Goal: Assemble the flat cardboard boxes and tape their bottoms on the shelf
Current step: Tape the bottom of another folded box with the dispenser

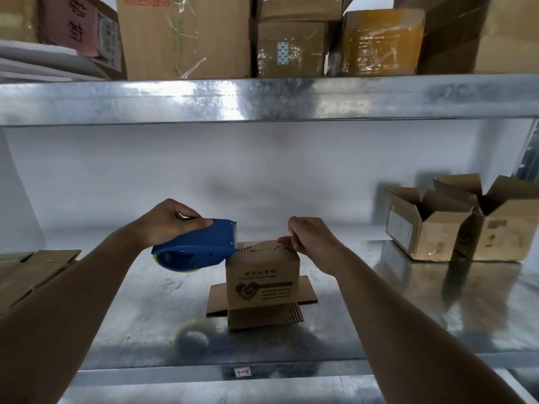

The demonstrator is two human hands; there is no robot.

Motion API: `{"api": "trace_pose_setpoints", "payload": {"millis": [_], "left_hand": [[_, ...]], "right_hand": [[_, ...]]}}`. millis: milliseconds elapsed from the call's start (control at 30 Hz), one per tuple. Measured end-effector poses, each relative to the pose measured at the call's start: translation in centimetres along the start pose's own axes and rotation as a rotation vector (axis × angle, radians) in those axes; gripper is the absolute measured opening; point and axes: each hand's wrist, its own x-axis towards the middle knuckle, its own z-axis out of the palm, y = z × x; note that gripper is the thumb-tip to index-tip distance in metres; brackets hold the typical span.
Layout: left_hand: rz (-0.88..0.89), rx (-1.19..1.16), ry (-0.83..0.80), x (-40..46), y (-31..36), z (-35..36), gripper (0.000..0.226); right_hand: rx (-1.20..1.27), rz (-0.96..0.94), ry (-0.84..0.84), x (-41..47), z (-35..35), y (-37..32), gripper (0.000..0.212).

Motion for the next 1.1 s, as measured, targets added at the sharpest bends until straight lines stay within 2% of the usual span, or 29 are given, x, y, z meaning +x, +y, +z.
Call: {"api": "trace_pose_setpoints", "payload": {"millis": [100,233,300,367,533,700,833,1033,1100], "left_hand": [[-0.003,0.008,-0.022,0.1,-0.3,0.0,0.064],[-0.007,0.042,-0.037,0.3,0.0,-0.4,0.05],[-0.013,0.065,-0.041,0.4,0.2,-0.5,0.034],[-0.011,0.082,-0.05,0.6,0.5,-0.4,0.024],[-0.01,0.084,-0.062,1.0,1.0,0.1,0.023],[-0.015,0.106,-0.076,1.6,1.6,0.3,0.025],[-0.016,0.099,-0.081,1.6,1.7,0.4,0.028],[-0.03,0.07,-0.066,1.3,0.9,0.6,0.064],[-0.036,0.088,-0.059,1.4,0.9,0.7,0.046]], "right_hand": [[0.001,0.004,-0.021,0.1,-0.2,0.2,0.033],[-0.171,-0.076,0.042,0.1,-0.3,0.0,0.033],[-0.368,-0.144,0.104,0.2,-0.5,-0.4,0.033],[-0.423,-0.139,0.095,0.3,-0.9,-0.6,0.029],[-0.209,0.073,-0.023,0.5,-2.4,-0.1,0.023],[-0.064,0.128,-0.031,0.9,-3.2,1.2,0.028],[0.002,0.154,-0.055,1.2,-3.5,2.7,0.025],[0.12,0.225,-0.063,2.0,-2.7,4.6,0.023],[0.18,0.269,-0.091,1.8,-2.8,5.1,0.023]]}}
